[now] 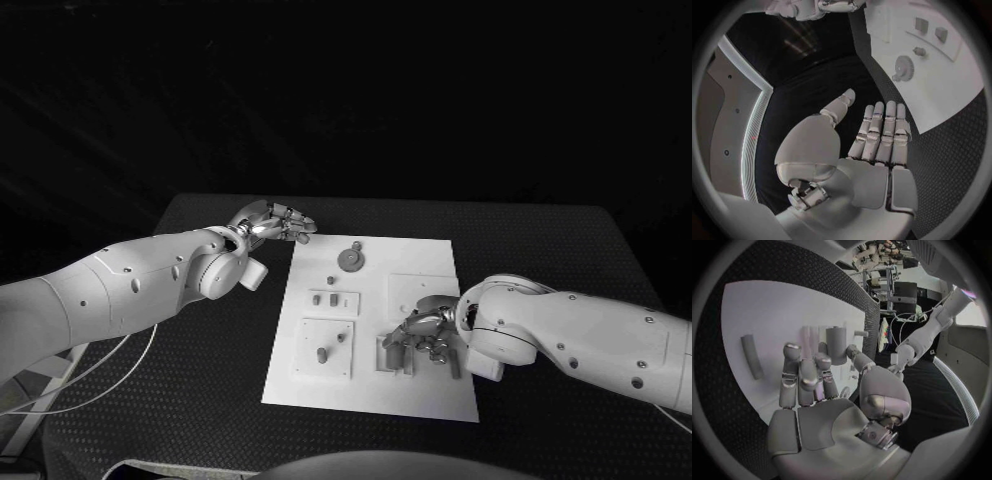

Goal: Assemble the parts on the task board

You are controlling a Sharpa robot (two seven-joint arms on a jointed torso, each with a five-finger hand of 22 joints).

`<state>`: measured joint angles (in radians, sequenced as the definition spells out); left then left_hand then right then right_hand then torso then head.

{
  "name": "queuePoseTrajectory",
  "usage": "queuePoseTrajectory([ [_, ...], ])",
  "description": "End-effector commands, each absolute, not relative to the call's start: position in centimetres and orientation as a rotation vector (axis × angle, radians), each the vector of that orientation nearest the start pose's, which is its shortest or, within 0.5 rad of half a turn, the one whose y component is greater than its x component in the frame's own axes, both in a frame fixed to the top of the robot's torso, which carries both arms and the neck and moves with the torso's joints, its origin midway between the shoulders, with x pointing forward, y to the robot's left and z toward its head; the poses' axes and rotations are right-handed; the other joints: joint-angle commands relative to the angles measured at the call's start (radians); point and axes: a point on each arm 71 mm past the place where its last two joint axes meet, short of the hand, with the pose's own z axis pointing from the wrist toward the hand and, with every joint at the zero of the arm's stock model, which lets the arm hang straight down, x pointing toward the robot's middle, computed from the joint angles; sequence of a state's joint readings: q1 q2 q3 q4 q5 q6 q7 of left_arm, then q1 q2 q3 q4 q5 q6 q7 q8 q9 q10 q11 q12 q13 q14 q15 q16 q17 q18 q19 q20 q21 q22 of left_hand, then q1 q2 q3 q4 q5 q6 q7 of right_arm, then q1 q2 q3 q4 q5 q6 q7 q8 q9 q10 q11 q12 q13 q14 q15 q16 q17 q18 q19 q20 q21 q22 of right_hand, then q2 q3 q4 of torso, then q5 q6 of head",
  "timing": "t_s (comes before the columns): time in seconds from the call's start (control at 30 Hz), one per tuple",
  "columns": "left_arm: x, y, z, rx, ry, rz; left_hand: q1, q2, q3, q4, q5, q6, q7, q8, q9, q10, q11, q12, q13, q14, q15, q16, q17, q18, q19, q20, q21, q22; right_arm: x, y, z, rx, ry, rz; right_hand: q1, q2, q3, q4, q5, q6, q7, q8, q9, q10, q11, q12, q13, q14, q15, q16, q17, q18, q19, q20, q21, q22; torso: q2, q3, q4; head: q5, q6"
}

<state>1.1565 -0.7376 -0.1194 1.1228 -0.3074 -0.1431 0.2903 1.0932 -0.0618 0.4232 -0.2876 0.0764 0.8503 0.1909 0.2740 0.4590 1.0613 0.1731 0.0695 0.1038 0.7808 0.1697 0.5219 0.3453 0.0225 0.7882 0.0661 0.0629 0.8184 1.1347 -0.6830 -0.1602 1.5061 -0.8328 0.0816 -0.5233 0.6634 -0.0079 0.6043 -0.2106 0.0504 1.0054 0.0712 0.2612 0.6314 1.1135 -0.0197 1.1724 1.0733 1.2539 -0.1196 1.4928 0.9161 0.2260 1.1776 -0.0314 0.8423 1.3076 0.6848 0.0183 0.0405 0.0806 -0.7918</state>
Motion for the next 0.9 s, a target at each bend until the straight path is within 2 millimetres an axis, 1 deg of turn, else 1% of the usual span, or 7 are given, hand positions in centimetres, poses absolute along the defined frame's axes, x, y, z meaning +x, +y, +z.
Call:
queuePoseTrajectory([
  [0.03, 52.80, 26.82, -25.30, -0.900, 1.687, -1.220, -0.011, -0.001, -0.007, 0.001, -0.002, -0.005, -0.001, 0.003, -0.001, -0.005, 0.001, 0.000, -0.001, -0.001, 0.003, -0.006, 0.002, 0.010, -0.004, 0.006, 0.006, -0.001, 42.57, -14.14, -30.06, 0.290, 2.606, 0.595, -0.011, 0.001, 0.002, 0.007, 0.002, 0.023, 0.019, -0.004, -0.002, 0.002, -0.001, 0.002, -0.001, -0.002, -0.005, 0.000, -0.001, 0.036, -0.003, -0.007, 0.002, 0.018, 0.000, -0.0002, -0.0001, 0.001, 0.000],
  [0.17, 52.79, 26.92, -25.30, -0.901, 1.687, -1.218, -0.012, -0.001, -0.007, 0.001, -0.002, -0.005, -0.001, 0.003, -0.001, -0.005, 0.001, 0.000, -0.001, -0.001, 0.003, -0.007, 0.002, 0.010, -0.004, 0.006, 0.006, -0.001, 42.48, -14.15, -30.17, 0.283, 2.620, 0.595, -0.014, -0.001, 0.003, 0.008, 0.002, 0.023, 0.019, -0.005, -0.002, 0.001, -0.001, 0.002, -0.002, -0.003, -0.005, 0.000, -0.001, 0.036, -0.004, -0.007, 0.002, 0.018, 0.000, -0.0001, 0.0001, 0.001, -0.001],
  [0.33, 52.78, 26.90, -25.29, -0.902, 1.688, -1.217, -0.012, -0.001, -0.008, 0.001, -0.002, -0.005, -0.001, 0.003, -0.001, -0.005, 0.001, 0.000, -0.001, -0.001, 0.003, -0.007, 0.002, 0.010, -0.004, 0.006, 0.006, -0.001, 42.53, -14.09, -30.23, 0.287, 2.614, 0.591, -0.021, -0.012, 0.006, 0.009, 0.002, 0.020, 0.020, -0.008, -0.003, -0.002, 0.000, 0.002, -0.002, -0.008, -0.005, -0.001, -0.007, 0.036, -0.006, -0.007, 0.001, 0.018, 0.001, 0.0001, -0.0010, 0.000, -0.001],
  [0.47, 52.77, 26.83, -25.30, -0.901, 1.689, -1.220, -0.012, -0.001, -0.007, 0.001, -0.002, -0.005, -0.001, 0.003, -0.001, -0.005, 0.001, 0.000, -0.001, -0.001, 0.003, -0.007, 0.002, 0.010, -0.004, 0.006, 0.006, -0.001, 42.62, -14.10, -30.27, 0.288, 2.605, 0.586, -0.035, -0.034, 0.010, 0.019, 0.002, 0.020, 0.021, -0.010, -0.003, -0.005, 0.001, 0.003, -0.002, -0.011, -0.004, -0.002, -0.009, 0.036, -0.007, -0.007, 0.001, 0.018, 0.000, 0.0004, -0.0009, 0.001, -0.001],
  [0.9, 52.77, 26.90, -25.30, -0.902, 1.690, -1.218, -0.013, -0.001, -0.008, 0.001, -0.002, -0.006, -0.001, 0.003, -0.001, -0.006, 0.001, 0.000, -0.002, -0.001, 0.003, -0.007, 0.003, 0.010, -0.004, 0.006, 0.006, -0.002, 42.56, -13.96, -30.65, 0.288, 2.611, 0.584, -0.050, -0.065, 0.022, 0.035, 0.002, 0.014, 0.023, -0.016, -0.004, -0.011, 0.003, 0.001, -0.005, -0.019, -0.003, -0.004, -0.019, 0.036, -0.008, -0.008, 0.000, 0.018, 0.000, 0.0010, -0.0007, 0.001, -0.001],
])
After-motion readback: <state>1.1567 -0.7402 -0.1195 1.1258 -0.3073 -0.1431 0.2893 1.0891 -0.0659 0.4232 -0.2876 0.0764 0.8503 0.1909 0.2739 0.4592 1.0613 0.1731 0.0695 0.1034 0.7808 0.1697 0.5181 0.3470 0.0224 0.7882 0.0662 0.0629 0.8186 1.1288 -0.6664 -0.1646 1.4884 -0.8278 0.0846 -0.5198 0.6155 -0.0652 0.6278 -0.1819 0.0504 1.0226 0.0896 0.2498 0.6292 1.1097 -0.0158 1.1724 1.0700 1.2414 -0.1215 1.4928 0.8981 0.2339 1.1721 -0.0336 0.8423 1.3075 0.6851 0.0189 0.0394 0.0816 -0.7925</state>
